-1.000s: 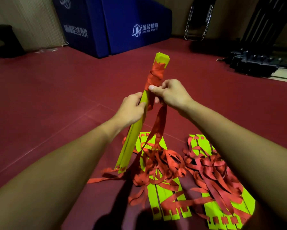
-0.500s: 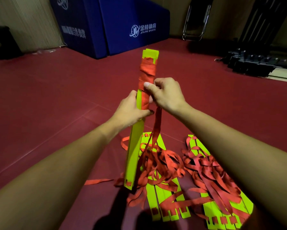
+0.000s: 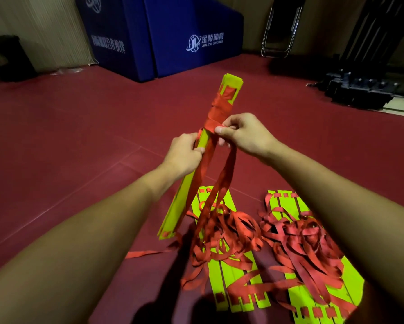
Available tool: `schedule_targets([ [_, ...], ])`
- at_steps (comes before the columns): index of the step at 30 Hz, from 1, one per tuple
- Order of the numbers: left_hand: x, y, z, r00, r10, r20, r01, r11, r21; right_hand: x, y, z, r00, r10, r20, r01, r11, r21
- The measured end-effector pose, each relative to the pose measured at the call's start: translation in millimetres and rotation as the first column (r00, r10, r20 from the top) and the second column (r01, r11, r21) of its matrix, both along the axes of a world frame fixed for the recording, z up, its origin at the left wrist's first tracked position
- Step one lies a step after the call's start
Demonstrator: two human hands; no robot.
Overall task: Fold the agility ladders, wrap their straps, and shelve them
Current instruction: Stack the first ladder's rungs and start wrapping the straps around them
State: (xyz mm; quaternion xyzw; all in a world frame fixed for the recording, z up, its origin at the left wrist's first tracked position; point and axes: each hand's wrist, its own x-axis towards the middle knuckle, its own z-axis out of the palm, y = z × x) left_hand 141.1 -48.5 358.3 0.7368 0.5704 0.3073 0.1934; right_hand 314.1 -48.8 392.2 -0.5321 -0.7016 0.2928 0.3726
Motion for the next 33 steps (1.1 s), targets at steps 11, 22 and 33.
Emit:
schedule_targets([
  [11,4.8,-8.3,1.7,0.924,-0.104,0.368,0.184,0.964,-0.19,-7.8,7.7,-6.5,0.984,-0.173,0.033,0.166,0.975,0.149],
  [22,6.8,-4.6,-0.3,0.995,0.051,-0.08,-0.05,0.999,0.022,-10.3,3.7,-4.5,0.966,-0.259,0.014,0.253,0.953,0.167],
  [33,8.6,3.8,-7.2,0.986,-0.069,0.155,0.091,0.986,-0.136,-5.2,-2.6,-0.1,0.987,0.027,-0.159,-0.033,0.999,-0.038],
])
